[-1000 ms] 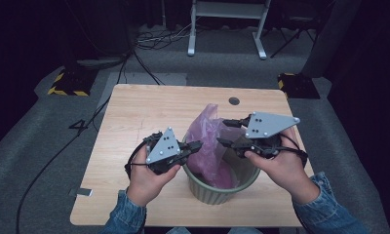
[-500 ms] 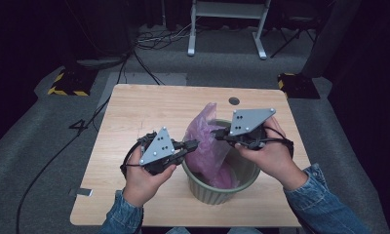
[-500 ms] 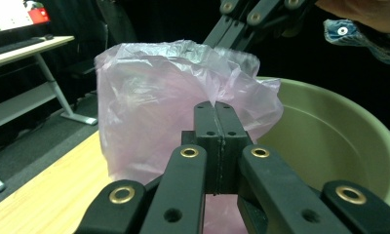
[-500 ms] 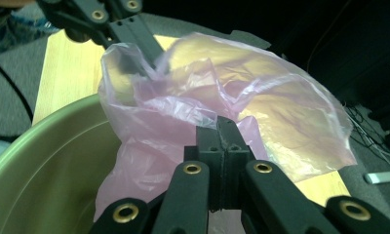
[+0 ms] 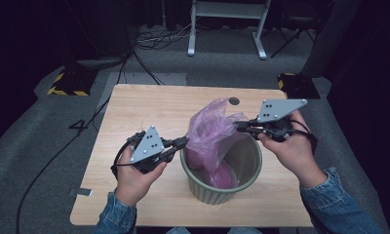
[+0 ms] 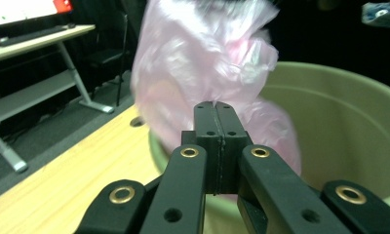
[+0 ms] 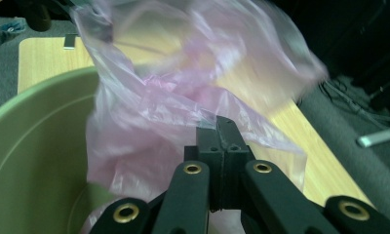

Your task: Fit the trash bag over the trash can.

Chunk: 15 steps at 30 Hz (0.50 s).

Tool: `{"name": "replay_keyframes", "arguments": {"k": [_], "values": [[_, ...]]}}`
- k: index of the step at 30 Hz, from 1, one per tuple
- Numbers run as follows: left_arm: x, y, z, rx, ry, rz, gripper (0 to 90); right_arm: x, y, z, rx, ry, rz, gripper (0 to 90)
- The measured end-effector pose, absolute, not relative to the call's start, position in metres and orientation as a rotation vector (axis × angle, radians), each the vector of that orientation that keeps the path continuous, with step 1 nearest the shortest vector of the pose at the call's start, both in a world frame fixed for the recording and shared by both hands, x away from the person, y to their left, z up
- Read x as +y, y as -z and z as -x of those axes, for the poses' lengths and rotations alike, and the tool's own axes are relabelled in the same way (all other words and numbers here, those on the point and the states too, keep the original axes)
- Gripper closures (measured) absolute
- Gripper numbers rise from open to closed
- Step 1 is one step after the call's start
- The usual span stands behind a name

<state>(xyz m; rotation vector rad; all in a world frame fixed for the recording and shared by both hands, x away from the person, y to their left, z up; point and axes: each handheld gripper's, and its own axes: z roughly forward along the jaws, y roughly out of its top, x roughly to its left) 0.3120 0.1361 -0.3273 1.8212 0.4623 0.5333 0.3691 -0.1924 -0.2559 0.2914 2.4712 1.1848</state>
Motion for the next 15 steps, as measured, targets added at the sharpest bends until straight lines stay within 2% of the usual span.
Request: {"name": "replay_keyframes", "arguments": {"k": [15], "values": [[0.179,0.339,-0.307,0.577,-0.557,-1.799,90.0,-0.267,0.27,-0.385,2.486,-1.26,-0.659,90.0]]}}
